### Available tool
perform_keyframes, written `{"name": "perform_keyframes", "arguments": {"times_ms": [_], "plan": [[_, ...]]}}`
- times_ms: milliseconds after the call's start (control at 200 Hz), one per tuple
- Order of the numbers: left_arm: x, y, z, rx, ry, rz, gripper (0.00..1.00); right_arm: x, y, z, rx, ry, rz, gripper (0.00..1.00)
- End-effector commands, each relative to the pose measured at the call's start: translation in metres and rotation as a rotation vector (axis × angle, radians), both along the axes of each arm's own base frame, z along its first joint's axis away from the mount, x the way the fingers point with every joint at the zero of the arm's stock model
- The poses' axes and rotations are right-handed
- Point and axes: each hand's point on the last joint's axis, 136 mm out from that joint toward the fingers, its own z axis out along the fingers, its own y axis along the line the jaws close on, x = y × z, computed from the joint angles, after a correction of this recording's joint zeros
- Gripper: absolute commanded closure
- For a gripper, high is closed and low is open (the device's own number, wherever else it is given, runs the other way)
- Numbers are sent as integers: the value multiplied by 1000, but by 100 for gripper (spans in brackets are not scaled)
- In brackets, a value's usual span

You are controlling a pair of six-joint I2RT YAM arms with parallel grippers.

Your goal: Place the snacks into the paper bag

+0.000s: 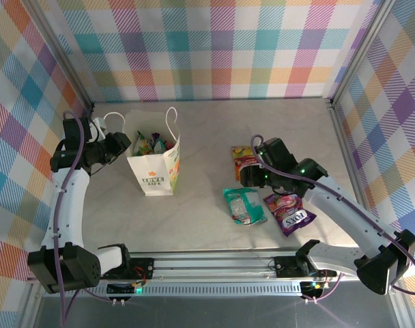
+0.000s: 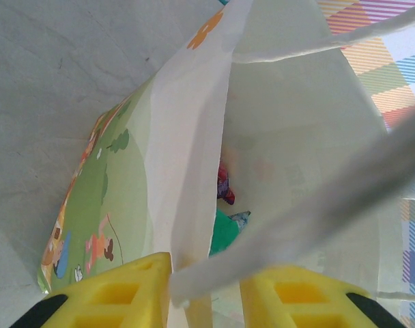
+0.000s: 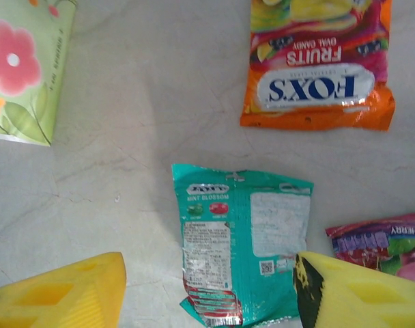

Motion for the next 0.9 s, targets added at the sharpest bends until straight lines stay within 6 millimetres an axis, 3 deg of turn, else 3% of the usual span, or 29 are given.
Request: {"name": "perform_keyframes", "arguments": {"times_ms": [0, 400, 750, 895], "plan": [[-3, 5, 2, 18, 3, 5, 68, -12, -3, -15, 44, 91, -40, 33], [-4, 5, -4, 25, 22, 4, 68, -23, -18, -65, 68, 278, -153, 27], [-4, 6, -7, 29, 29, 2, 68, -24, -19, -105, 104, 388, -186, 22], [-3, 6, -8, 28, 32, 1, 68, -25, -21, -119, 92, 419, -200, 15]]}}
